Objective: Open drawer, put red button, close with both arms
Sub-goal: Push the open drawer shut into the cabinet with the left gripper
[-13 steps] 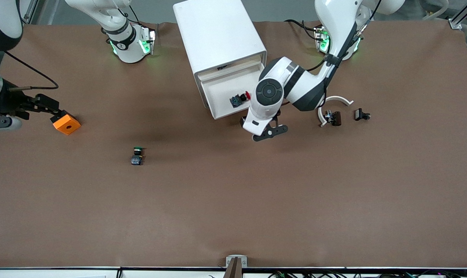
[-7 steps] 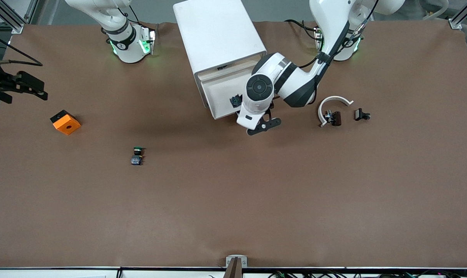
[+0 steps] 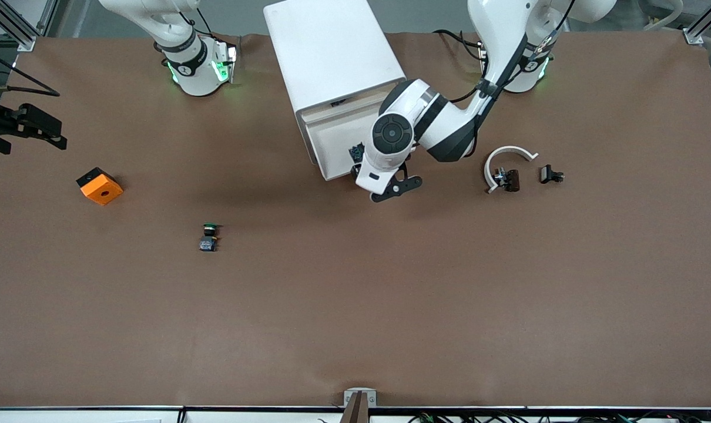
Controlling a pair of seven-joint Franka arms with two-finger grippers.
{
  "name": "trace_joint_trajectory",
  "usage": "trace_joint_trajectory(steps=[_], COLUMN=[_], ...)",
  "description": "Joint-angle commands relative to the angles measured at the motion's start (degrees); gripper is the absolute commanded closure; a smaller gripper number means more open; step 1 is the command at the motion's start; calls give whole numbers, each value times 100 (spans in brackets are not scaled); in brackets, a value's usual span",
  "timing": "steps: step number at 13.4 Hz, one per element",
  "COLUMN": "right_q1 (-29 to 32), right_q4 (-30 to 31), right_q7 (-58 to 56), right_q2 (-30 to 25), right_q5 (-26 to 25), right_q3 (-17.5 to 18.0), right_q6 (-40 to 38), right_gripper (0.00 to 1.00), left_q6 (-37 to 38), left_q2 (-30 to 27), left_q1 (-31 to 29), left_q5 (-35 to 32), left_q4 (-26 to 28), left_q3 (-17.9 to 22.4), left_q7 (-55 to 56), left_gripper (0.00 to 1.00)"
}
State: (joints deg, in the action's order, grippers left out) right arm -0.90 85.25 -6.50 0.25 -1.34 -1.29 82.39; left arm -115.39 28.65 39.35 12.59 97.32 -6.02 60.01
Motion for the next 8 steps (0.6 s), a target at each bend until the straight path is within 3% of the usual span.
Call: trace_joint_trajectory(steps=[1, 3, 8], right_q1=[-69, -60, -226], right_q4=[769, 1544, 1204], right_q7=[157, 192, 183], right_q2=[-620, -1174, -1053], right_q5=[-94, -85, -59], right_q3=[50, 41, 41], right_q6=[381, 917, 559], right_gripper=[0, 0, 0], left_q6=[78, 78, 78], left_q2=[35, 52, 167], left_q1=[12, 12, 12], left_q5=[252, 261, 498], left_q4=[-99, -99, -108], left_q3=[-74, -136, -356], left_q7=[-16, -16, -16], left_gripper=[0, 0, 0])
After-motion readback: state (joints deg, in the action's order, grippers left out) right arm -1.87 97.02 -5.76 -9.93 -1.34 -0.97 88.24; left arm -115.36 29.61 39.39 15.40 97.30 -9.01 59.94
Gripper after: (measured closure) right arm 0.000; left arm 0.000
